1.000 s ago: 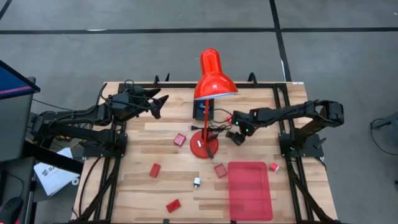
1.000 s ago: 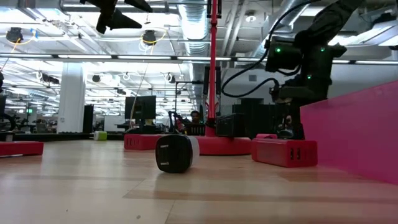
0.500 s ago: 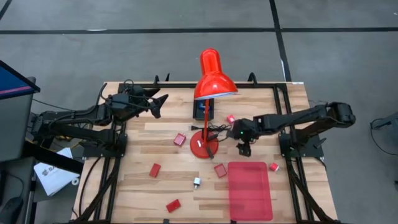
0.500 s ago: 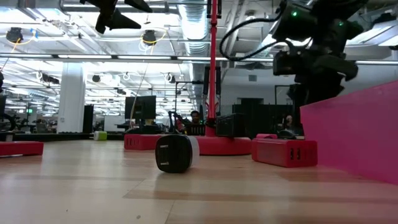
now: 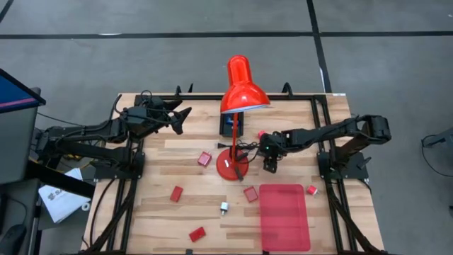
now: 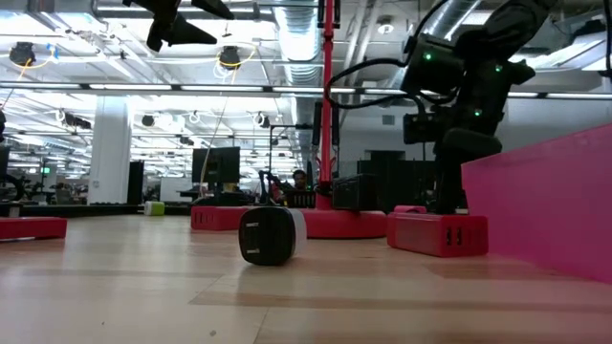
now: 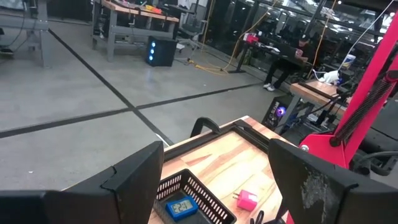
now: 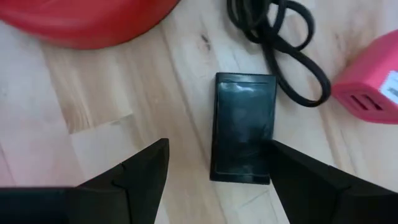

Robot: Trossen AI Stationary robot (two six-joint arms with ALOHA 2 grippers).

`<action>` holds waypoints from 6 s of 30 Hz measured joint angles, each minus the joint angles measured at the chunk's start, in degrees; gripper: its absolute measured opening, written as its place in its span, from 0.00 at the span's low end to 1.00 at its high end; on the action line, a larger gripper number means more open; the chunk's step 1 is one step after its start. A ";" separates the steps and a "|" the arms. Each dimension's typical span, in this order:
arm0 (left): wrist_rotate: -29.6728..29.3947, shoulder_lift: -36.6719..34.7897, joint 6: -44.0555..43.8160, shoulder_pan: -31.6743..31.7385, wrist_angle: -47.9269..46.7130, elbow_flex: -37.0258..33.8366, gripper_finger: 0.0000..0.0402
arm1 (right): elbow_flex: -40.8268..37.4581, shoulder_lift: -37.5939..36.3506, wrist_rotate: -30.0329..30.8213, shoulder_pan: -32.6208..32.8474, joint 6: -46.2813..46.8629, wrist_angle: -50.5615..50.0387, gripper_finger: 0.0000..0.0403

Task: Pick & Place Office items
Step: Put the right black digital timer into the black bin, then put the top red digital timer into the black bin

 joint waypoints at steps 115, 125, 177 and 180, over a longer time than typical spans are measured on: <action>1.25 0.11 0.44 -0.22 1.86 0.00 0.71 | 40.61 26.55 -15.74 -24.15 -1.38 -4.11 0.15; 1.27 0.11 0.44 -0.22 1.86 0.00 0.71 | 40.61 26.55 -15.68 -24.00 -0.94 -3.19 0.17; 22.17 15.54 -59.75 -43.11 -40.69 0.06 0.71 | 40.54 -12.36 -4.21 -23.36 6.26 -24.15 0.51; 23.33 20.62 -67.41 -43.64 -40.26 0.04 0.71 | 40.57 -15.66 -2.78 -21.75 7.65 -24.47 0.51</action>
